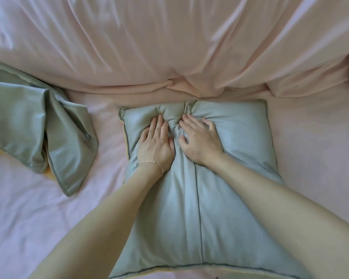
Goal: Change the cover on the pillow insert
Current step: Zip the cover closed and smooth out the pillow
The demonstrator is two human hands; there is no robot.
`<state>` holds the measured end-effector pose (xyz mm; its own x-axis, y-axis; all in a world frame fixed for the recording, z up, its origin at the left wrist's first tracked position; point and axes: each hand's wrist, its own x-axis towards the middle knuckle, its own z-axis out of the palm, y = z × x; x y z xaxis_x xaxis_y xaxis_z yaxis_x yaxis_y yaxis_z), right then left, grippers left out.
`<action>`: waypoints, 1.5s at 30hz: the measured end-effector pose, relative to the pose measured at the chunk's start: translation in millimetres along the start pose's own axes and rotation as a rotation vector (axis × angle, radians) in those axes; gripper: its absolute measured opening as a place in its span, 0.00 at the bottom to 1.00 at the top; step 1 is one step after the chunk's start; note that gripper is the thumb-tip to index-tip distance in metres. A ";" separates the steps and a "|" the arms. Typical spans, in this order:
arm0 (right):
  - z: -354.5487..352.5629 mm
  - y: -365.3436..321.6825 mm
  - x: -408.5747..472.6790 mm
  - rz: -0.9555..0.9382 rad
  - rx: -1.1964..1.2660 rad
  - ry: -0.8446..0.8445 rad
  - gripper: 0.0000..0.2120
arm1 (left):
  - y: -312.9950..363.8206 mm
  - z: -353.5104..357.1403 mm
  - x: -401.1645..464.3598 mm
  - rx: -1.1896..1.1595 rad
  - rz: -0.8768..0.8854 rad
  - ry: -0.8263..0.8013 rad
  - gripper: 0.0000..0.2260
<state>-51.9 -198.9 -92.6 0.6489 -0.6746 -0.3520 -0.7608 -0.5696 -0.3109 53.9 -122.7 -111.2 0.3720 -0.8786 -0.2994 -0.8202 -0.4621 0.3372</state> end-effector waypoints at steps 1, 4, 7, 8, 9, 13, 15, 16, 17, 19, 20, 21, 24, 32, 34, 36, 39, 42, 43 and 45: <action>0.3 -2.4 -13.1 0.002 0.099 0.107 0.26 | 0.2 -2.5 -12.1 -0.037 0.011 0.071 0.25; -10.4 -2.0 -36.5 0.055 0.426 0.416 0.24 | -5.2 -7.7 -44.4 -0.149 0.072 0.220 0.19; -34.1 14.1 -23.0 0.154 0.464 0.480 0.21 | -2.9 -22.9 -56.6 -0.280 0.052 0.217 0.20; -40.9 18.4 -15.5 0.165 0.411 0.397 0.22 | -0.2 -27.8 -58.2 -0.309 0.034 0.216 0.21; -45.1 22.6 -8.3 0.157 0.345 0.297 0.23 | 3.8 -32.7 -58.5 -0.324 0.016 0.226 0.22; -50.5 32.2 4.1 0.160 0.250 0.083 0.15 | 32.6 -46.6 -57.4 -0.274 0.003 0.350 0.18; -52.7 32.7 2.2 0.178 0.252 0.088 0.11 | 52.4 -50.0 -56.5 -0.211 0.007 0.365 0.16; -52.5 32.5 0.2 0.182 0.252 0.104 0.10 | 62.1 -50.7 -56.2 -0.175 0.008 0.315 0.18; -52.4 31.6 -2.9 0.177 0.255 0.138 0.08 | 70.7 -51.4 -55.2 -0.140 -0.002 0.229 0.20; -52.0 29.1 -11.4 0.121 0.248 0.237 0.05 | 78.6 -49.3 -51.6 -0.084 -0.047 0.079 0.19; -50.6 28.8 -16.3 0.079 0.231 0.273 0.05 | 79.7 -49.3 -49.8 -0.088 -0.076 0.054 0.17; -49.0 29.1 -20.6 0.042 0.213 0.291 0.05 | 79.5 -50.7 -47.7 -0.113 -0.097 0.047 0.15; -43.9 30.4 -28.8 -0.008 0.202 0.298 0.06 | 74.4 -57.5 -44.4 -0.241 -0.094 0.074 0.08; -51.6 29.6 -47.9 -0.064 0.484 0.204 0.18 | 61.6 -45.7 -63.0 -0.736 -0.034 0.297 0.07; -58.7 35.0 -54.3 0.098 0.657 0.331 0.16 | 76.7 -35.7 -67.8 -0.404 0.069 0.247 0.16; -62.2 40.1 -60.4 0.295 0.677 0.450 0.14 | 93.7 -23.7 -80.3 -0.051 0.178 0.160 0.23; -62.2 32.7 -57.6 0.304 0.580 0.422 0.16 | 99.8 -13.6 -98.5 -0.041 0.265 0.053 0.29; -57.1 13.7 -52.1 0.077 0.387 0.261 0.22 | 80.3 -31.2 -103.7 -0.693 0.085 0.111 0.19; -53.2 8.9 -52.9 0.006 0.320 0.182 0.22 | 70.7 -38.6 -104.3 -0.820 -0.017 0.221 0.16; -46.4 5.2 -56.7 -0.088 0.137 0.044 0.22 | 53.2 -52.3 -95.2 -0.700 -0.120 0.412 0.14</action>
<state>-93.0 -185.4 -33.3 0.7098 -0.6464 -0.2799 -0.6906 -0.5604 -0.4572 -2.4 -70.0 -18.2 0.6816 -0.7290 -0.0634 -0.3539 -0.4043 0.8434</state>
